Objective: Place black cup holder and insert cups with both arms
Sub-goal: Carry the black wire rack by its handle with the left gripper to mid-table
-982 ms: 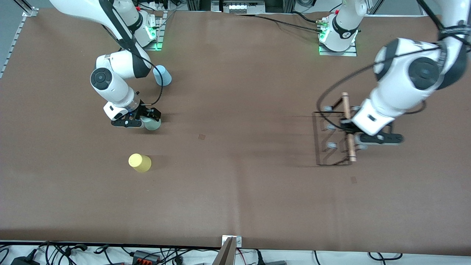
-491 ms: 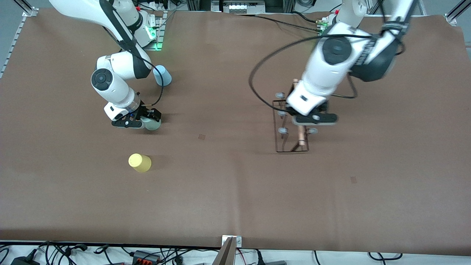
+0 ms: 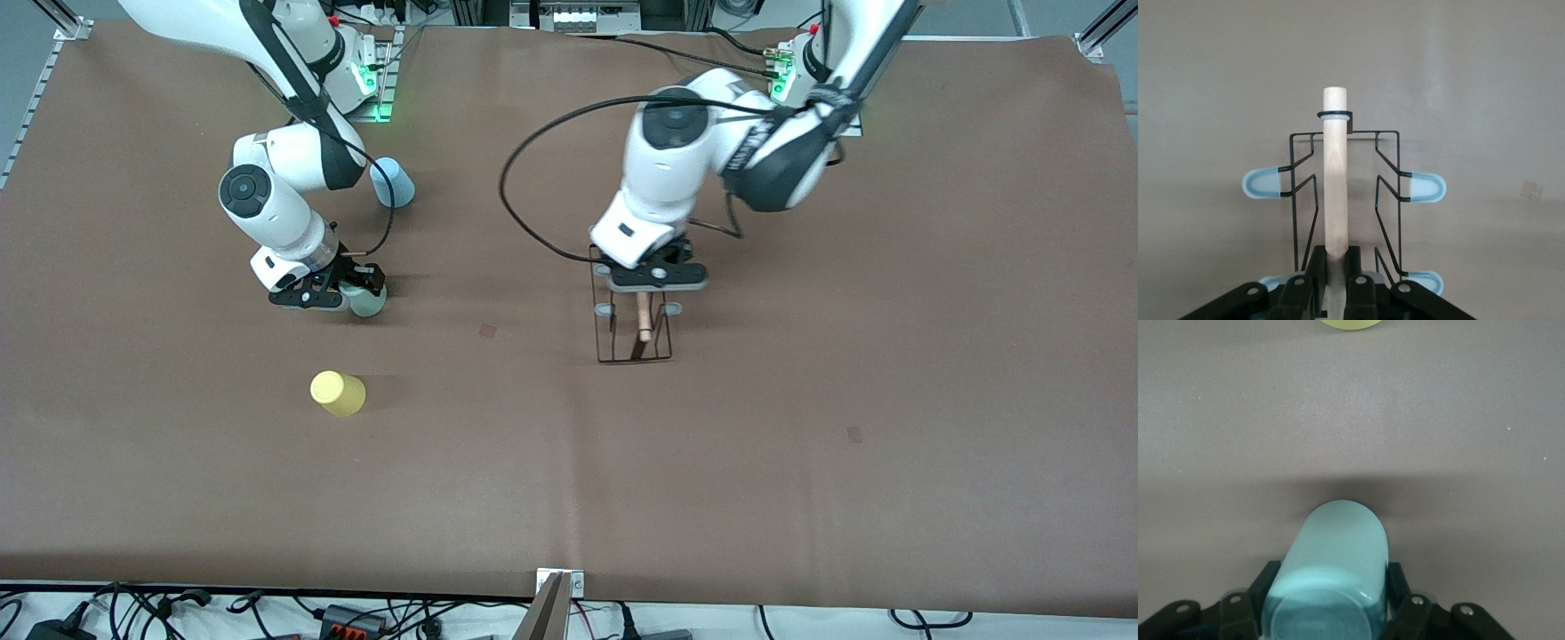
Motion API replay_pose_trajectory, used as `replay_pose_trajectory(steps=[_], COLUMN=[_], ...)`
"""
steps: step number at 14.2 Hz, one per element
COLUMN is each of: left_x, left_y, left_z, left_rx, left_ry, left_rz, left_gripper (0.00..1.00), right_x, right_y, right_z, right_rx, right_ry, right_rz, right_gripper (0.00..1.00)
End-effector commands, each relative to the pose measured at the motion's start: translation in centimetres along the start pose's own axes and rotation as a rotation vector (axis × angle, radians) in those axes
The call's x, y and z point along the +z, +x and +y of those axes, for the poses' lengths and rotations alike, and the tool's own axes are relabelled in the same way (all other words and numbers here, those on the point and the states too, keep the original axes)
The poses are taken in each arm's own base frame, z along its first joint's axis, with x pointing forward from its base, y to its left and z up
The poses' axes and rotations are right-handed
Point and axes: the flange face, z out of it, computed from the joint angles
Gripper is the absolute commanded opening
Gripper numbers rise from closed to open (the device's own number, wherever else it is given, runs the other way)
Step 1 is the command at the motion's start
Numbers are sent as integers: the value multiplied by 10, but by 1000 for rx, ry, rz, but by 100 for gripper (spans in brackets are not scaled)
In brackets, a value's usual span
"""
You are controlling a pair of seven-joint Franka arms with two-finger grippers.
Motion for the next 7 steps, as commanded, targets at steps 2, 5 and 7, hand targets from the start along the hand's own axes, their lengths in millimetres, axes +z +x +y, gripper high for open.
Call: replay_pose_trajectory(steps=[2,5,7], left_x=[12,15,16], left_y=[-11,-12,-12], left_z=[25,27,27], left_rx=[13,27,15], left_ry=[20,30,32], left_rz=[13,22,23], left_gripper=[1,1,1], right_x=[-15,-57,-82], right_y=[0,6,7], right_z=[1,6,11], right_rx=[-25,-36,-30], right_ry=[-10,-50,-63], right_rz=[5,-26,-25], right_gripper=[21,21,21])
